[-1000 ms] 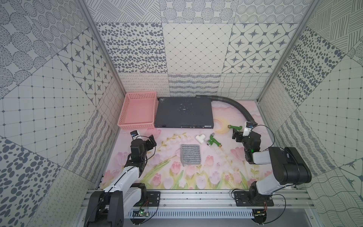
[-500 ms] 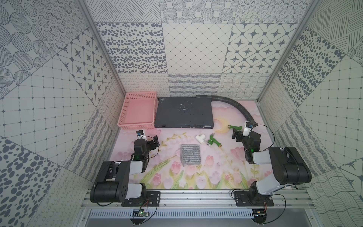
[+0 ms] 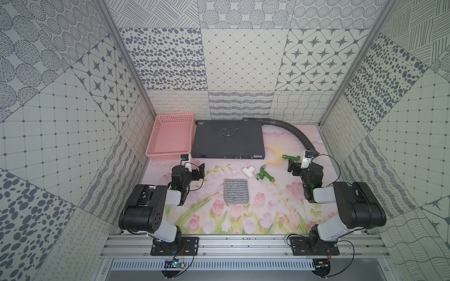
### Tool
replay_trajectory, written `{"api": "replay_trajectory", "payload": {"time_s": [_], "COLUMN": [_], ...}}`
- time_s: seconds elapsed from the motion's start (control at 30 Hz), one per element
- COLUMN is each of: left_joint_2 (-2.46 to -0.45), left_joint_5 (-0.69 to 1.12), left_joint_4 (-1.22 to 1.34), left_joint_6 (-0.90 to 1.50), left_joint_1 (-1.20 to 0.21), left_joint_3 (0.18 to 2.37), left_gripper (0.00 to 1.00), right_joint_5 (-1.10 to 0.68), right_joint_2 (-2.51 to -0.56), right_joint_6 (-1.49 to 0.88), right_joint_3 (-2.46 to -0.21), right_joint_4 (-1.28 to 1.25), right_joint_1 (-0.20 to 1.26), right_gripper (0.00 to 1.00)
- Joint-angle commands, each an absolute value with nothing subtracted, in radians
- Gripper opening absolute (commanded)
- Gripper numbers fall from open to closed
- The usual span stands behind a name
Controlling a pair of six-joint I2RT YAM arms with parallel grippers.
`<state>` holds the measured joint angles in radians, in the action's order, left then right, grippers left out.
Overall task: Fold the square dishcloth
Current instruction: Reset both arms
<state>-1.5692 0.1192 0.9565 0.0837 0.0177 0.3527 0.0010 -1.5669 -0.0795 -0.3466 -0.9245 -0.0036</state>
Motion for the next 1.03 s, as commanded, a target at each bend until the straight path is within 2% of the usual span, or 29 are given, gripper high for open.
{"api": "replay_trajectory", "payload": {"time_s": [0.0, 0.2, 1.0], "left_joint_2": [-1.578, -1.577, -1.577], "left_joint_5": [0.227, 0.135, 0.135], "left_joint_4": [0.918, 0.888, 0.89], "left_joint_6": [0.008, 0.041, 0.042], "left_joint_1": [0.014, 0.014, 0.015], "left_joint_3": [0.381, 0.396, 0.394], "left_gripper": [0.99, 0.99, 0.99], "right_joint_5": [0.0, 0.0, -0.063], "right_joint_2": [-1.569, -1.569, -1.57], "right_joint_6": [-0.089, -0.089, -0.062], "right_joint_3": [-0.366, -0.366, -0.386], "right_joint_4": [-0.956, -0.956, -0.922], "right_joint_1": [-0.006, -0.006, -0.006], "right_gripper": [0.97, 0.97, 0.97]}}
